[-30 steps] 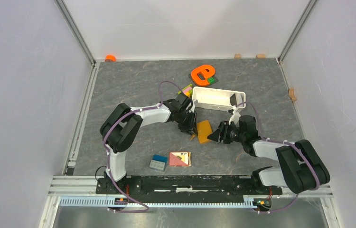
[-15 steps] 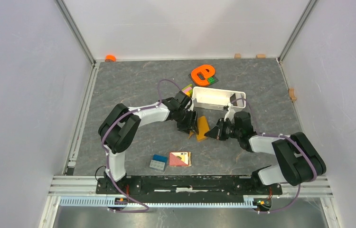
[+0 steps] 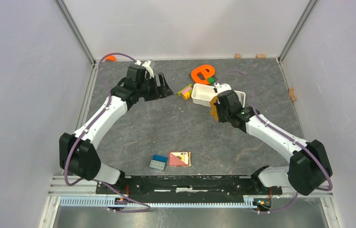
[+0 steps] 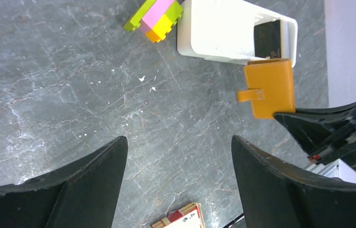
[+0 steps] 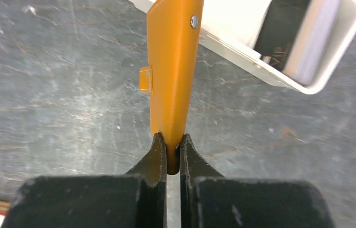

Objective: Put the credit cards into the card holder
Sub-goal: Close the card holder at the center of the board.

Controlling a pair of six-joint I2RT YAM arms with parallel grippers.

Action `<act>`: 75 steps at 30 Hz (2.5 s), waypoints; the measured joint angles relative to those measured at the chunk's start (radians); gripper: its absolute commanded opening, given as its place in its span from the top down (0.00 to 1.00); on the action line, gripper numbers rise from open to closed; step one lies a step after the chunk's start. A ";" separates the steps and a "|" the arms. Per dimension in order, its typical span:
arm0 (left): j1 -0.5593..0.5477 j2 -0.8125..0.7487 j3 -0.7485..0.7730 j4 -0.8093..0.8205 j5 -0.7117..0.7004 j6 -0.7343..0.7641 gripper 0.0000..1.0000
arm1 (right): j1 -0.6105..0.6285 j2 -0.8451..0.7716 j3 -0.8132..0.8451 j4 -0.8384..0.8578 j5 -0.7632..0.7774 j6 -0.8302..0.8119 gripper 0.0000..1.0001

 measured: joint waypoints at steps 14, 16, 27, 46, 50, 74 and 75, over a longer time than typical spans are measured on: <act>0.121 -0.047 0.000 -0.019 0.011 0.000 0.13 | 0.413 0.317 0.176 -0.421 0.546 0.084 1.00; 0.125 -0.047 0.000 -0.023 0.011 0.000 0.13 | 0.456 0.376 0.225 -0.460 0.591 0.122 1.00; 0.167 -0.050 0.000 -0.031 0.011 0.000 0.12 | 0.630 0.580 0.340 -0.504 0.674 0.261 0.65; 0.208 -0.080 -0.077 -0.008 0.043 -0.001 0.15 | 0.595 0.184 0.296 -0.396 0.374 0.157 0.39; 0.142 -0.070 -0.121 0.001 0.043 -0.001 0.16 | 0.444 0.101 0.190 -0.341 0.269 0.078 0.47; -0.246 0.379 -0.051 -0.012 0.160 -0.001 0.18 | 0.149 0.235 0.103 -0.131 -0.047 -0.158 0.71; -0.246 0.383 -0.046 -0.010 0.160 -0.002 0.18 | 0.146 0.240 0.106 -0.126 -0.049 -0.161 0.71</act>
